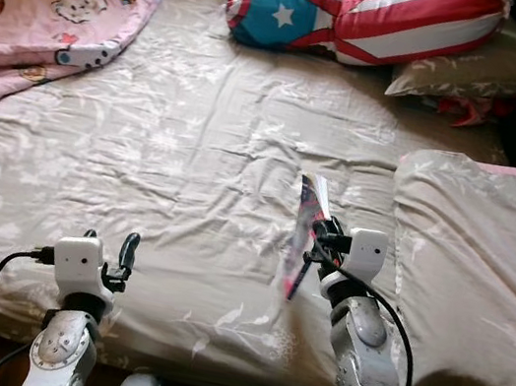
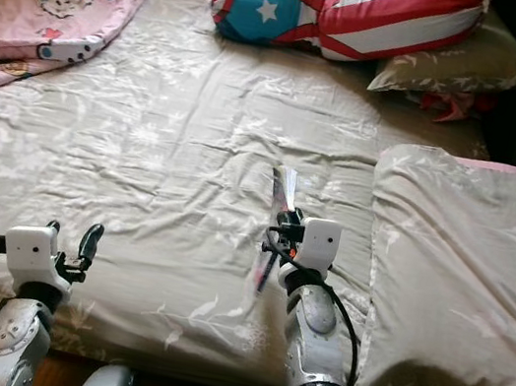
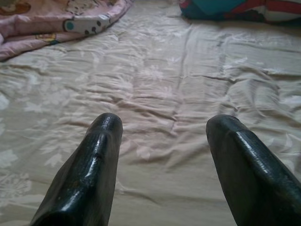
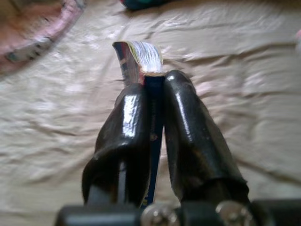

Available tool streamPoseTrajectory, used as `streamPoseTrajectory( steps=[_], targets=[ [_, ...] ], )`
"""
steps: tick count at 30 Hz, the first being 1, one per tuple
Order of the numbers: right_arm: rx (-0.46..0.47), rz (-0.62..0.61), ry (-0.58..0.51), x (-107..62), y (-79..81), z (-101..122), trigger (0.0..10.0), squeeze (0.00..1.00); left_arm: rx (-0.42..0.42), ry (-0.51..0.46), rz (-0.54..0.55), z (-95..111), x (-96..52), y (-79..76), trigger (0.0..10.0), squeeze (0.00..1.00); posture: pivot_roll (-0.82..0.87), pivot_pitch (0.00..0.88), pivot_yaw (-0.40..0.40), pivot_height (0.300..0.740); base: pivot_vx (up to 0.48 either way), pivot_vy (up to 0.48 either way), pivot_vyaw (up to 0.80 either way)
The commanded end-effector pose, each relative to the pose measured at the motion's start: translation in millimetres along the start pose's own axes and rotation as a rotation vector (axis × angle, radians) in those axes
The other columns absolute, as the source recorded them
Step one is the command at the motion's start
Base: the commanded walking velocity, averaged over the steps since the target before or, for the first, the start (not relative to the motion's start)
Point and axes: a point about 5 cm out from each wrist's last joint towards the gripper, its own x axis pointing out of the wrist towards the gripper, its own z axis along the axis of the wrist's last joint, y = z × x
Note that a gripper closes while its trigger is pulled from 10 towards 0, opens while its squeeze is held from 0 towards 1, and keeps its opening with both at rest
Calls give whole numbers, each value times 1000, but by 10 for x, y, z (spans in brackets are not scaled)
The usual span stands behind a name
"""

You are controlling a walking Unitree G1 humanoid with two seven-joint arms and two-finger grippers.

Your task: Clean up the room

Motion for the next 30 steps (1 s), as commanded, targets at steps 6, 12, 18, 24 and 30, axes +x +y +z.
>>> streamPoseTrajectory(
  steps=[6, 12, 18, 24, 30],
  targets=[
    [229, -81, 33, 115, -87, -2, 10000, 0, 15, 8, 6, 11, -68, 53, 10000, 0, 34, 228, -21, 661, 0, 0, 0],
    [473, -140, 49, 264, -116, 52, 10000, 0, 36, 7, 3, 50, -121, 97, 10000, 0, 80, 255, -7, 661, 0, 0, 0],
    [743, -260, 37, 243, -335, 15, 10000, 0, 75, 1, 2, 115, -204, 178, 10000, 0, 141, 281, 3, 661, 0, 0, 0],
    [726, -460, 63, 16, -711, -150, 10000, 0, 93, 20, -2, 114, -292, 212, 10000, 0, 164, 294, 8, 661, 0, 0, 0],
    [744, -660, 110, -274, -1015, -354, 10000, 0, 100, 34, -12, 116, -355, 190, 10000, 0, 189, 307, 16, 661, 0, 0, 0]
  ],
)
